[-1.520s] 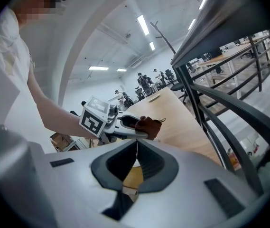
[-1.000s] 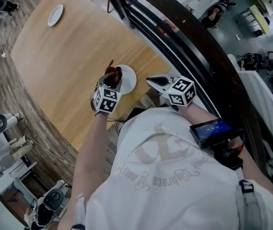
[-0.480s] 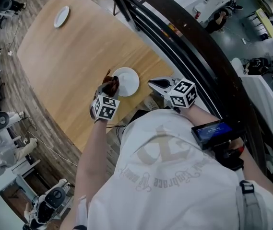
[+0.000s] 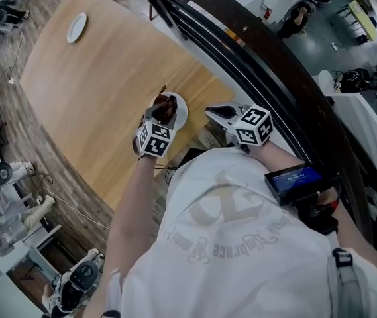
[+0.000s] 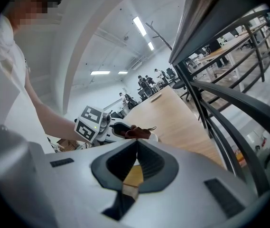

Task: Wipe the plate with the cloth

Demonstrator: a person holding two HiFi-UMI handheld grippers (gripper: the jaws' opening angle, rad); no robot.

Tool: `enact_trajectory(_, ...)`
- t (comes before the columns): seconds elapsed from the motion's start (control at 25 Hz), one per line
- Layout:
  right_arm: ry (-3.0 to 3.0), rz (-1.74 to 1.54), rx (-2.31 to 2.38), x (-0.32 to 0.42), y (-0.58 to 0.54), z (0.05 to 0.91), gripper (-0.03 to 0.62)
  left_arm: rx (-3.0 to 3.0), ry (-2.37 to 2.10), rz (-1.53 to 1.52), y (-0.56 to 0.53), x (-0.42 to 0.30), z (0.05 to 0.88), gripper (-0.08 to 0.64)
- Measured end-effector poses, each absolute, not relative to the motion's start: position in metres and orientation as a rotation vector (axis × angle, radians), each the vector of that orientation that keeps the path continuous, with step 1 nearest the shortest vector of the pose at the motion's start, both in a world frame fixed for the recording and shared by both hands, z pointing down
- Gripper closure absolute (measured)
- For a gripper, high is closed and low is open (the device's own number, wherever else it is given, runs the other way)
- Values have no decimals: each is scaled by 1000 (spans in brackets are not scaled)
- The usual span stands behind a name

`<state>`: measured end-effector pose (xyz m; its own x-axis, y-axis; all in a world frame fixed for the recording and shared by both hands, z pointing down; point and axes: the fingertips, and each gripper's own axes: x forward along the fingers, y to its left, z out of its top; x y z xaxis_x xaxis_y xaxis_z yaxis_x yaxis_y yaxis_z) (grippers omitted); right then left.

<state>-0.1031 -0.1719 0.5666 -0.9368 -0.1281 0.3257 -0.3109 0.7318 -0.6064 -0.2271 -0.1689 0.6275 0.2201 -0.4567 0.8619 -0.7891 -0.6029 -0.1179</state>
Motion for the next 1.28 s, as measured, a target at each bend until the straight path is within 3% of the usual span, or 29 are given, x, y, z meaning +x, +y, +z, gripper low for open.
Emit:
enact_trajectory(0.4, -2664, 1014, 365, -96, -173, 571, 578, 2260, -1010, 1347, -178, -183, 632, 391)
enact_trajectory(1.0, -2664, 993, 278, -111, -165, 568, 578, 2053, -1097, 1462, -111, -256, 631, 391)
enact_trajectory(1.28, -2655, 995, 273, -109, -161, 568, 578, 2088, -1059, 1422, -105, -223, 636, 391)
